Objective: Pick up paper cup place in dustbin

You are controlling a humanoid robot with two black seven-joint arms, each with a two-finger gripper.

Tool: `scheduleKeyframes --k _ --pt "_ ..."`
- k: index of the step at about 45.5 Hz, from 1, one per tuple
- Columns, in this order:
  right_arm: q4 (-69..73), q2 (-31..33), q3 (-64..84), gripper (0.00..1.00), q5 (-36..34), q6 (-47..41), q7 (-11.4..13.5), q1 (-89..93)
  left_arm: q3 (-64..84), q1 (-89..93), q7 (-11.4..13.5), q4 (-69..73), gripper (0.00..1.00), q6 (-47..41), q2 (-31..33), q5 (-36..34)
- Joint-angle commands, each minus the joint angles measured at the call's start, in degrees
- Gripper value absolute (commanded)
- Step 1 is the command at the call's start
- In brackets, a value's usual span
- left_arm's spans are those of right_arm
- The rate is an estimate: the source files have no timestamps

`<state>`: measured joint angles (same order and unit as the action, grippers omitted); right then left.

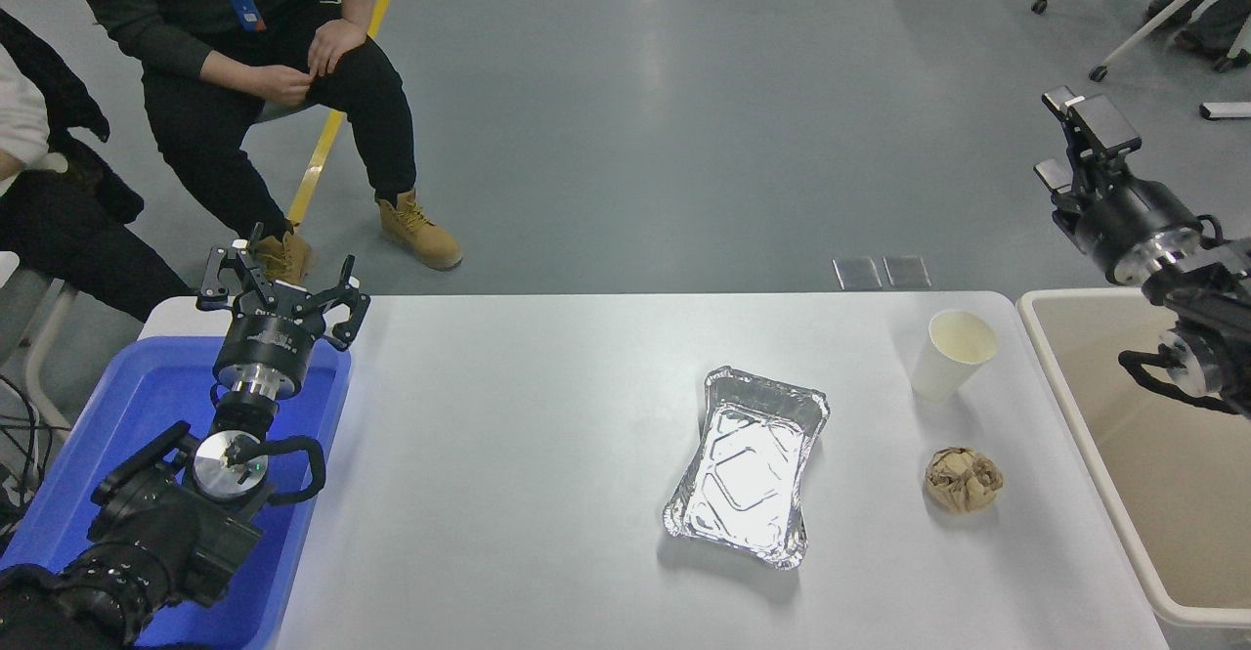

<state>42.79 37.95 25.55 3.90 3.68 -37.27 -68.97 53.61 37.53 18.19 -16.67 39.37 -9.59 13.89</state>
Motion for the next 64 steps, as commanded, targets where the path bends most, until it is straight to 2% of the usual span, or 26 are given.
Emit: scheduleKeyframes --k 1,12,19,25,39,51,55,64 --pt "3.96 -1.47 33.31 1.00 0.67 -2.09 0.00 -16.27 0.00 0.00 0.00 -0.03 0.99 0.00 0.01 -0.01" --pt "7.83 -9.29 56.79 1.00 0.32 -16.50 0.09 -30.69 0.00 0.00 0.00 -0.03 0.99 0.00 0.01 -0.01" --pt "8.01 -12.89 60.59 1.00 0.67 -28.62 0.18 -36.85 0.00 0.08 0.00 -0.03 0.99 0.00 0.01 -0.01" --pt "8.10 -15.88 63.31 1.00 0.76 -35.05 0.18 -40.63 0.00 0.00 0.00 -0.03 0.99 0.00 0.01 -0.01" --pt "8.01 -22.12 69.46 1.00 2.34 -36.90 0.27 -42.30 0.00 0.00 0.00 0.06 0.99 0.00 0.01 -0.01" --pt "9.06 -23.44 70.34 1.00 2.61 -37.52 0.53 -41.87 0.00 0.00 0.00 -0.03 0.99 0.00 0.01 -0.01" --pt "8.98 -24.41 70.52 1.00 2.43 -36.90 3.16 -39.50 0.00 0.00 0.00 0.06 0.99 0.00 0.01 -0.01" --pt "8.45 -25.29 69.82 1.00 1.99 -28.57 12.47 -32.12 0.00 0.00 0.00 0.06 0.99 0.00 0.01 -0.01"
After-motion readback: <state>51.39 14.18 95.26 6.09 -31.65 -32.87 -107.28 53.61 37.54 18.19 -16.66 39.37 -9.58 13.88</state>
